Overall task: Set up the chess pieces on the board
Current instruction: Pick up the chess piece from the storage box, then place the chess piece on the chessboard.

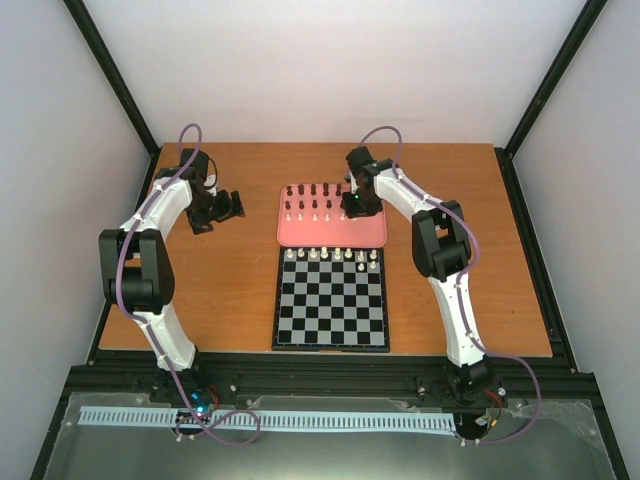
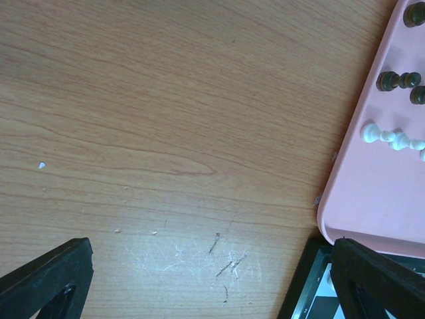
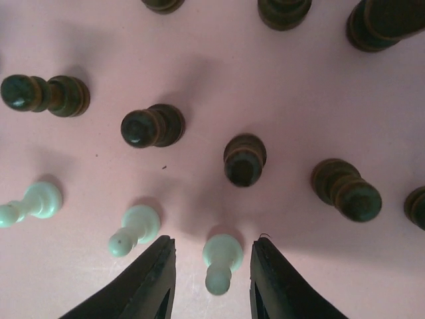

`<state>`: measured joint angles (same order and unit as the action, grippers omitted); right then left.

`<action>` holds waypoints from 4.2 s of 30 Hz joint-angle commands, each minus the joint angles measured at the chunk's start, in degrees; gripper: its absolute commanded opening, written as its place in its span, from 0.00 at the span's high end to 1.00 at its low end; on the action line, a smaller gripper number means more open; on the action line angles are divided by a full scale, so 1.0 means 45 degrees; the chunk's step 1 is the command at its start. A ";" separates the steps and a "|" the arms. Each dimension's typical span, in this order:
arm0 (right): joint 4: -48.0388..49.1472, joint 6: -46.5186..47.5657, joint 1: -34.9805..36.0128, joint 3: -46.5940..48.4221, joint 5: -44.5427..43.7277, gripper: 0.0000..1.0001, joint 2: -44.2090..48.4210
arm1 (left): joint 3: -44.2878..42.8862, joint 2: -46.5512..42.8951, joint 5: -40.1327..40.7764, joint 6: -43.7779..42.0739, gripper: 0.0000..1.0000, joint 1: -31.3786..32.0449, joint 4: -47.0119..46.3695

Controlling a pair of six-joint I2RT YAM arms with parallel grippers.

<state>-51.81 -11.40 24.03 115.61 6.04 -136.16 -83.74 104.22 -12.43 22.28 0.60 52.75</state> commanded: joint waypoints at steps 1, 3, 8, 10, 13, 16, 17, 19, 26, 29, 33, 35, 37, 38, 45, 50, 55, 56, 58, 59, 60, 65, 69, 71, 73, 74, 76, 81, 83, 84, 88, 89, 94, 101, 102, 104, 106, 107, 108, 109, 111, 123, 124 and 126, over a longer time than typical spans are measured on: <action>-0.0303 0.0038 -0.0086 0.0653 -0.0256 0.69 -0.0553 | -0.0470 0.0232 -0.0034 -0.0110 0.00 0.0022 0.0150; -0.0420 0.0071 -0.0089 0.0858 -0.0313 0.70 -0.0685 | -0.0493 0.0258 -0.0027 -0.0117 0.00 0.0020 0.0155; -0.0622 0.0110 -0.0086 0.1109 -0.0422 0.81 -0.0797 | -0.0560 0.0332 -0.0051 -0.0093 0.00 0.0020 0.0168; -0.0692 0.0139 -0.0088 0.1101 -0.0496 0.86 -0.0789 | -0.0571 0.0363 -0.0070 -0.0106 0.00 0.0013 0.0183; -0.0869 0.0179 -0.0086 0.1069 -0.0550 0.92 -0.0687 | -0.0594 0.0413 -0.0090 -0.0085 0.00 0.0022 0.0186; -0.0908 0.0188 -0.0093 0.0899 -0.0600 0.95 -0.0438 | -0.0609 0.0430 -0.0074 -0.0077 0.00 0.0023 0.0188; -0.0908 0.0204 -0.0087 0.0833 -0.0620 0.96 -0.0333 | -0.0609 0.0415 -0.0086 -0.0080 0.00 0.0021 0.0174; -0.0937 0.0236 -0.0086 0.0734 -0.0631 0.96 0.0019 | -0.0603 0.0403 -0.0071 -0.0087 0.00 0.0023 0.0188; -0.1009 0.0209 0.0055 -0.0672 -0.0128 0.97 0.2078 | -0.0569 0.0317 -0.0041 -0.0101 0.00 0.0023 0.0163; -0.1015 0.0274 0.0489 -0.1913 -0.0144 0.97 0.3286 | -0.0589 0.0317 -0.0027 -0.0080 0.00 0.0023 0.0164; -0.1017 0.0311 0.1122 -0.3880 -0.0039 0.97 0.5002 | -0.0606 0.0268 -0.0041 -0.0092 0.00 0.0021 0.0162; -0.0979 0.0280 0.1452 -0.4831 -0.0071 0.97 0.5858 | -0.0546 0.0233 -0.0051 -0.0073 0.00 0.0020 0.0151; -0.0958 0.0250 0.1720 -0.5538 0.0040 0.97 0.6388 | -0.0435 0.0135 -0.0067 -0.0073 0.00 0.0023 0.0084; -0.0956 0.0231 0.1846 -0.5836 0.0114 0.97 0.6580 | -0.0375 0.0085 -0.0083 -0.0067 0.00 0.0010 0.0056; -0.0463 0.0088 0.2366 -0.7142 0.0530 0.97 0.7060 | -0.0238 -0.0106 -0.0108 -0.0033 0.00 0.0023 -0.0004; -0.0046 0.0109 0.2541 -0.7392 0.0705 0.97 0.6773 | -0.0183 -0.0197 -0.0091 -0.0041 0.00 0.0020 0.0006; 0.0230 0.0148 0.2829 -0.7298 0.0835 0.97 0.6359 | -0.0216 -0.0231 -0.0081 -0.0049 0.00 0.0023 0.0015; 0.0252 0.0150 0.2856 -0.7294 0.0841 0.97 0.6264 | -0.0228 -0.0231 -0.0072 -0.0047 0.00 0.0018 0.0025; 0.0297 0.0165 0.2877 -0.7337 0.0802 0.97 0.6132 | -0.0244 -0.0203 -0.0076 -0.0068 0.00 0.0022 0.0018; 0.0302 0.0176 0.2877 -0.7394 0.0776 0.97 0.6106 | -0.0238 -0.0194 -0.0081 -0.0062 0.00 0.0023 0.0016; 0.0303 0.0188 0.2864 -0.7418 0.0731 0.97 0.6081 | -0.0255 -0.0190 -0.0081 -0.0053 0.00 0.0023 0.0018; 0.0337 0.0168 0.2874 -0.7430 0.0558 0.97 0.5921 | -0.0254 -0.0135 -0.0078 -0.0068 0.00 0.0023 0.0018; 0.0425 0.0131 0.2863 -0.7526 0.0454 0.96 0.5765 | -0.0327 -0.0067 -0.0082 -0.0068 0.00 0.0023 0.0054; 0.0458 0.0110 0.2877 -0.7617 0.0452 0.96 0.5683 | -0.0347 -0.0039 -0.0064 -0.0069 0.00 0.0021 0.0072; 0.0506 0.0101 0.2863 -0.7663 0.0381 0.96 0.5616 | -0.0335 -0.0039 -0.0052 -0.0052 0.00 0.0023 0.0080; 0.0543 0.0093 0.2863 -0.7676 0.0340 0.96 0.5595 | -0.0326 -0.0031 -0.0051 -0.0055 0.00 0.0023 0.0060; 0.0594 0.0073 0.2863 -0.7650 0.0222 0.96 0.5499 | -0.0333 -0.0002 -0.0039 -0.0066 0.00 0.0022 0.0067; 0.0635 0.0034 0.2865 -0.7548 0.0059 0.96 0.5294 | -0.0355 0.0032 -0.0016 -0.0085 0.00 0.0020 0.0080; 0.0671 0.0038 0.2873 -0.7513 -0.0009 0.95 0.5224 | -0.0360 0.0042 -0.0017 -0.0083 0.00 0.0018 0.0105; 0.0659 0.0034 0.2864 -0.7474 -0.0038 0.95 0.5190 | -0.0355 0.0042 -0.0008 -0.0083 0.00 0.0020 0.0100; 0.0674 0.0051 0.2853 -0.7339 -0.0113 0.95 0.5066 | -0.0371 0.0079 0.0005 -0.0095 0.00 0.0023 0.0097; 0.0657 0.0052 0.2844 -0.7316 -0.0117 0.95 0.5036 | -0.0374 0.0081 0.0007 -0.0089 0.00 0.0023 0.0104; 0.0678 0.0059 0.2843 -0.7298 -0.0160 0.94 0.4976 | -0.0389 0.0130 -0.0003 -0.0073 0.00 0.0021 0.0116; 0.0786 0.0080 0.2843 -0.7198 -0.0218 0.92 0.4862 | -0.0416 0.0121 0.0027 -0.0099 0.00 0.0023 0.0142; 0.0781 0.0088 0.2843 -0.7171 -0.0196 0.92 0.4847 | -0.0416 0.0123 0.0017 -0.0112 0.00 0.0023 0.0144; 0.0738 0.0089 0.2843 -0.7157 -0.0191 0.92 0.4817 | -0.0403 0.0106 0.0021 -0.0125 0.00 0.0023 0.0153; 0.0766 0.0073 0.2843 -0.7177 -0.0210 0.91 0.4840 | -0.0394 0.0101 0.0026 -0.0128 0.00 0.0023 0.0140; 0.0771 0.0077 0.2846 -0.7176 -0.0213 0.89 0.4871 | -0.0394 0.0098 0.0017 -0.0118 0.00 0.0023 0.0139; 0.0789 0.0078 0.2844 -0.7211 -0.0210 0.87 0.4896 | -0.0389 0.0100 0.0023 -0.0114 0.00 0.0008 0.0134; 0.0774 0.0073 0.2843 -0.7205 -0.0225 0.87 0.4887 | -0.0393 0.0106 0.0024 -0.0119 0.00 0.0016 0.0133; 0.0753 0.0053 0.2844 -0.7204 -0.0289 0.86 0.4911 | -0.0384 0.0083 0.0019 -0.0127 0.00 0.0023 0.0148; 0.0295 0.0387 0.2847 -0.7044 0.0235 0.73 0.5994 | -0.0355 0.0026 0.0008 -0.0109 0.00 0.0018 0.0121; 0.0033 0.0461 0.2844 -0.6930 0.0224 0.72 0.6111 | -0.0355 0.0023 -0.0002 -0.0096 0.00 0.0022 0.0129; -0.0523 0.0545 0.2838 -0.6720 0.0219 0.72 0.6450 | -0.0355 0.0014 -0.0013 -0.0108 0.00 0.0020 0.0121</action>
<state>-50.19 -10.11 36.53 82.37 6.44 -112.16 -84.05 105.03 -12.40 22.28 0.60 52.77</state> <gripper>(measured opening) 0.278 0.997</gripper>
